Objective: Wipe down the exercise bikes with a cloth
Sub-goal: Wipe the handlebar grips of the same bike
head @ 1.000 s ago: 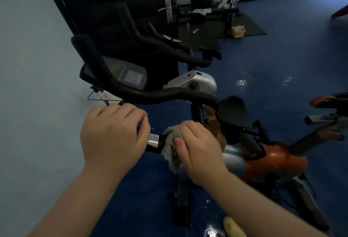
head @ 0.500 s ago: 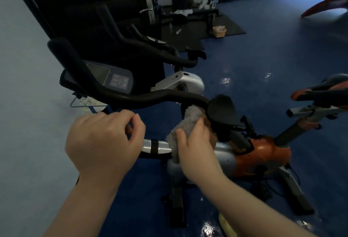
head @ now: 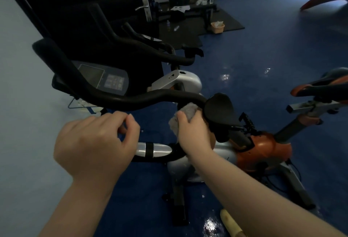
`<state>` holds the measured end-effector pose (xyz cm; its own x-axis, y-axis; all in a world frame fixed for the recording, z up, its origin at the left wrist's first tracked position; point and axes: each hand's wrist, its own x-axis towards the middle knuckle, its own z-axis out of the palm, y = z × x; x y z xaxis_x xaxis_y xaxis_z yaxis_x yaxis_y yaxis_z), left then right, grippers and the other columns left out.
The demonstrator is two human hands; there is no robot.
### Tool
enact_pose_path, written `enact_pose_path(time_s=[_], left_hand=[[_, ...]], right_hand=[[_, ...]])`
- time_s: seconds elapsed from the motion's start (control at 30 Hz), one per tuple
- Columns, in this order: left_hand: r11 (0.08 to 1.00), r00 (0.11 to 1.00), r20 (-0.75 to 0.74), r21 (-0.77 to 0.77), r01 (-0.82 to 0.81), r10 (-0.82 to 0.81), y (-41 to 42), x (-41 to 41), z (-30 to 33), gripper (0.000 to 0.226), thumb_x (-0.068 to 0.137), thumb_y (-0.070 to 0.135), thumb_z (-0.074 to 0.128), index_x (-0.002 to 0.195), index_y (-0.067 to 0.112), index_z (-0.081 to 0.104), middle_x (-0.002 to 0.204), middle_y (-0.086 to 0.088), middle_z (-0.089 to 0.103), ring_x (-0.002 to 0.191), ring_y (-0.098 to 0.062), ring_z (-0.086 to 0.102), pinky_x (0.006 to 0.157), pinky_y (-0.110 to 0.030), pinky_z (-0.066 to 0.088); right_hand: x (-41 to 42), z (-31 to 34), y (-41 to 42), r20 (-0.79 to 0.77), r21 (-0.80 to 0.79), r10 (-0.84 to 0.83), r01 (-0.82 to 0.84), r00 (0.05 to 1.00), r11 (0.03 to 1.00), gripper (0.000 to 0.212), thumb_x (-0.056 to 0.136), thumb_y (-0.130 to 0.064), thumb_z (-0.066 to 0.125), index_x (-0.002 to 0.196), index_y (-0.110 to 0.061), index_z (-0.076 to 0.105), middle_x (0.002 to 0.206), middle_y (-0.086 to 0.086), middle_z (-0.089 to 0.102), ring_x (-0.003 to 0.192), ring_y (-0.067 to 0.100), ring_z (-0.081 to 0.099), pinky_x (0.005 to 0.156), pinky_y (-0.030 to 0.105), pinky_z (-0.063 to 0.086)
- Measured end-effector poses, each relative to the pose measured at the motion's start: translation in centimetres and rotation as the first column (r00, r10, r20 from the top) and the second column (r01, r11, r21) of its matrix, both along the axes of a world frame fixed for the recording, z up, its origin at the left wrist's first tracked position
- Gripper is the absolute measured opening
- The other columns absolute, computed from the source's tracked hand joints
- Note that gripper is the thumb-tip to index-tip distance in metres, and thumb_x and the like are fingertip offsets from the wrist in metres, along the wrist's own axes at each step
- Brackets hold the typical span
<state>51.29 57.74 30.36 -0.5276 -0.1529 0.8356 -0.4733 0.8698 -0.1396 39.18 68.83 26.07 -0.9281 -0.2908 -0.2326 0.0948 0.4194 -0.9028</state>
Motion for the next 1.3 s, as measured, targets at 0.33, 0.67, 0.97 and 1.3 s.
enact_pose_path(time_s=[0.33,0.67,0.97,1.3], left_hand=[[0.998,1.0,-0.002,-0.067,-0.021,0.02,-0.2,0.0,0.0,0.039,0.089,0.022,0.055,0.05,0.018,0.051,0.041,0.002,0.039,0.044,-0.015,0.028,0.054,-0.026,0.016],[0.993,0.995,-0.066,-0.091,-0.081,0.075,-0.2,-0.1,-0.2,0.039,0.087,0.021,0.053,0.048,0.019,0.048,0.041,0.003,0.038,0.042,-0.015,0.032,0.057,-0.026,0.014],[0.988,0.988,-0.074,-0.058,-0.142,0.138,0.0,-0.3,-0.4,0.036,0.086,0.023,0.054,0.05,0.02,0.057,0.042,0.004,0.048,0.043,-0.019,0.045,0.055,-0.025,0.023],[0.994,0.977,-0.21,0.095,0.062,-0.04,0.5,0.5,-0.2,0.026,0.093,0.01,0.053,0.081,0.007,0.075,0.075,-0.002,0.072,0.07,-0.02,0.066,0.07,-0.028,0.048]], right_hand=[[1.6,0.1,0.7,-0.422,0.107,0.21,-0.182,0.882,0.978,0.046,0.101,-0.026,0.039,0.145,-0.01,0.035,0.154,0.0,0.026,0.145,0.015,0.015,0.119,0.035,0.016],[2.7,-0.2,5.4,-0.675,0.147,0.373,-0.379,0.637,0.914,0.035,0.095,-0.042,0.04,0.117,-0.029,0.064,0.106,-0.017,0.065,0.098,0.004,0.052,0.084,0.023,0.036],[1.3,-0.1,4.3,-0.729,0.291,0.502,-0.453,0.465,0.842,0.018,0.094,-0.029,0.044,0.105,-0.02,0.054,0.102,-0.005,0.055,0.097,0.01,0.049,0.088,0.022,0.035],[2.0,0.5,3.5,-0.686,0.381,0.623,-0.545,0.376,0.747,0.048,0.094,-0.046,0.03,0.13,-0.021,0.05,0.106,-0.008,0.067,0.087,0.01,0.065,0.07,0.02,0.042]])
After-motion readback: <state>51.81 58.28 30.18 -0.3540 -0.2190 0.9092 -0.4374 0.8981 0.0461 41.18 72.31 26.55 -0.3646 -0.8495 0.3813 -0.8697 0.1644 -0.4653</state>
